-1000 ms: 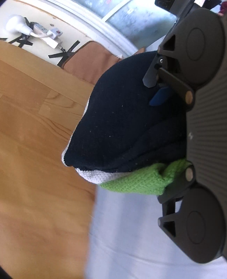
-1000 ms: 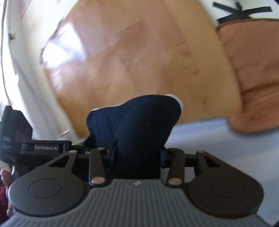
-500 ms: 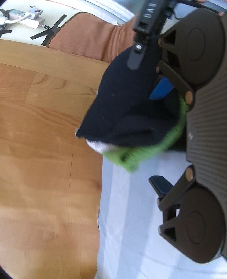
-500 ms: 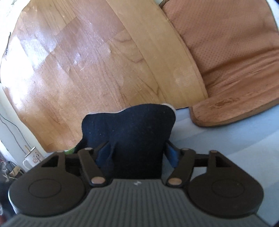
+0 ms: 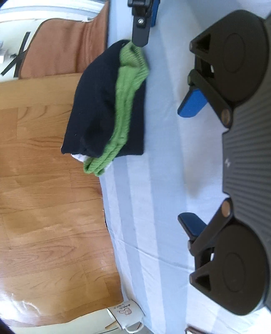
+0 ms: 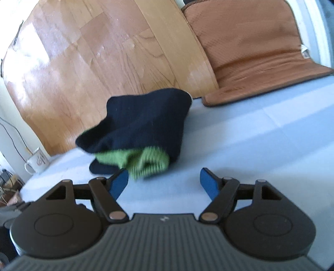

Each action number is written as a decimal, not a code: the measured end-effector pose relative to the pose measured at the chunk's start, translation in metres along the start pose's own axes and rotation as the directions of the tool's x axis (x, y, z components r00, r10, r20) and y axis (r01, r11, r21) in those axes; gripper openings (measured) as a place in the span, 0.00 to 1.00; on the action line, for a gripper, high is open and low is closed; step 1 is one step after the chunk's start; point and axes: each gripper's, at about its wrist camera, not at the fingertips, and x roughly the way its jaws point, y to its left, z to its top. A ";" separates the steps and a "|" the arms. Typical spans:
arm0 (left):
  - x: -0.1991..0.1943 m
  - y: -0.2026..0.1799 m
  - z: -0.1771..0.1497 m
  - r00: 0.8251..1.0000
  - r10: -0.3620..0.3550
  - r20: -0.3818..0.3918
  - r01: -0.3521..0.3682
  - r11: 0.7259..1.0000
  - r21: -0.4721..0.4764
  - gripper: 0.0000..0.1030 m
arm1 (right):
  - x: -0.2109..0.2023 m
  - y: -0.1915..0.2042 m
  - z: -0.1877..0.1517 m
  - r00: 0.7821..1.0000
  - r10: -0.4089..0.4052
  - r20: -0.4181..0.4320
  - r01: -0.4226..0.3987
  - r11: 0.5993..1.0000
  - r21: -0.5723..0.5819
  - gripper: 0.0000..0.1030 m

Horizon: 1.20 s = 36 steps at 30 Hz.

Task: Fold small clothes
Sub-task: 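Open both grippers and pull them back from the folded sweater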

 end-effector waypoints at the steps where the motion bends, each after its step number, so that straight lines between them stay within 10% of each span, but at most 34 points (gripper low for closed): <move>1: -0.003 0.000 -0.002 1.000 0.003 0.003 -0.003 1.000 0.003 0.98 | -0.006 0.002 -0.004 1.000 -0.009 0.009 0.009 1.000 -0.010 0.76; 36: -0.034 0.013 -0.024 0.998 0.016 0.053 -0.013 0.999 -0.053 1.00 | -0.070 0.016 -0.062 0.995 -0.069 0.073 0.072 0.997 -0.037 0.81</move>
